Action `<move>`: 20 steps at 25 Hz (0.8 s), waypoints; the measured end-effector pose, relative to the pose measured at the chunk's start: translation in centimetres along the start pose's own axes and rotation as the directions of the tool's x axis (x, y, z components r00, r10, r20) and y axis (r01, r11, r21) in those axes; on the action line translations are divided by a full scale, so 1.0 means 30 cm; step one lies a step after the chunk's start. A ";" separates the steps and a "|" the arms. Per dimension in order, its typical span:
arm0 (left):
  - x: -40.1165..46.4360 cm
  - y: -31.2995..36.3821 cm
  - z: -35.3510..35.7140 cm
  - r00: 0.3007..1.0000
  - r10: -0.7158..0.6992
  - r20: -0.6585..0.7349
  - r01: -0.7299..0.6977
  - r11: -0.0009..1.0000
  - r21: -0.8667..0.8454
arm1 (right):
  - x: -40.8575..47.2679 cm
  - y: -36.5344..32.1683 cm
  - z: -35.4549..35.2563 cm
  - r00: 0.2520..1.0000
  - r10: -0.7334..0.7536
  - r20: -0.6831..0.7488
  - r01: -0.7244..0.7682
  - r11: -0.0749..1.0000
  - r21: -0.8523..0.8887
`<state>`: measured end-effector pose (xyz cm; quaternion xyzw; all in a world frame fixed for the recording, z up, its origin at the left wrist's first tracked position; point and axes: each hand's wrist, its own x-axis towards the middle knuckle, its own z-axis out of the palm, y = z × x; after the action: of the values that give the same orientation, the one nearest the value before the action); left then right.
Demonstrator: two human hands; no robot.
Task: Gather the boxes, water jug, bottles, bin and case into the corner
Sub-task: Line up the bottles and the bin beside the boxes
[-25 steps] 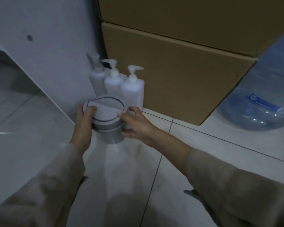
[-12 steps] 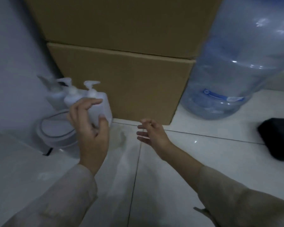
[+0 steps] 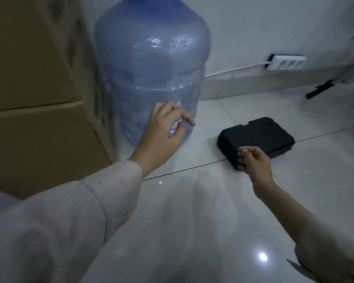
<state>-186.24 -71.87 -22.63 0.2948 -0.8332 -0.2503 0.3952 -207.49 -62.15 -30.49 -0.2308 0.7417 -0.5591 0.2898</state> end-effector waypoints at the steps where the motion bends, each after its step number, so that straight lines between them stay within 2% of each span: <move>1: 0.046 0.007 0.054 0.996 0.013 0.086 -0.014 1.000 0.018 | 0.063 0.007 -0.074 0.998 -0.039 -0.047 0.037 0.998 -0.041; 3: 0.106 0.011 0.153 0.973 -0.014 0.229 0.001 0.998 0.057 | 0.183 0.025 -0.192 0.989 -0.095 -0.112 0.079 0.987 -0.142; 5: 0.152 0.011 0.304 0.942 -0.116 0.316 0.103 0.993 0.056 | 0.315 0.053 -0.305 0.981 -0.135 -0.141 0.084 0.945 -0.315; 8: 0.176 -0.021 0.545 0.883 -0.314 0.348 0.323 0.946 0.033 | 0.477 0.119 -0.404 0.983 -0.138 -0.118 0.056 0.848 -0.527; 10: 0.172 -0.052 0.682 0.796 -0.509 0.326 0.551 0.833 -0.044 | 0.564 0.157 -0.431 0.991 -0.106 -0.084 0.036 0.809 -0.587; 12: 0.141 -0.083 0.782 0.684 -0.652 0.327 0.726 0.652 -0.219 | 0.634 0.180 -0.437 0.998 -0.037 -0.058 -0.003 0.824 -0.566; 15: 0.097 -0.139 0.881 0.551 -0.743 0.380 0.827 0.427 -0.365 | 0.727 0.206 -0.425 0.997 0.071 -0.027 -0.076 0.898 -0.433; 17: 0.098 -0.180 0.898 0.483 -0.776 0.406 0.857 0.324 -0.400 | 0.759 0.211 -0.408 0.989 0.139 -0.041 -0.145 0.942 -0.303; 20: 0.109 -0.204 0.893 0.421 -0.804 0.420 0.866 0.218 -0.451 | 0.752 0.203 -0.396 0.983 0.166 -0.077 -0.178 0.966 -0.188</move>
<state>-207.72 -73.46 -39.99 0.5366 -0.4293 -0.6895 0.2289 -232.15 -67.30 -37.77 -0.1755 0.8184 -0.4636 0.2907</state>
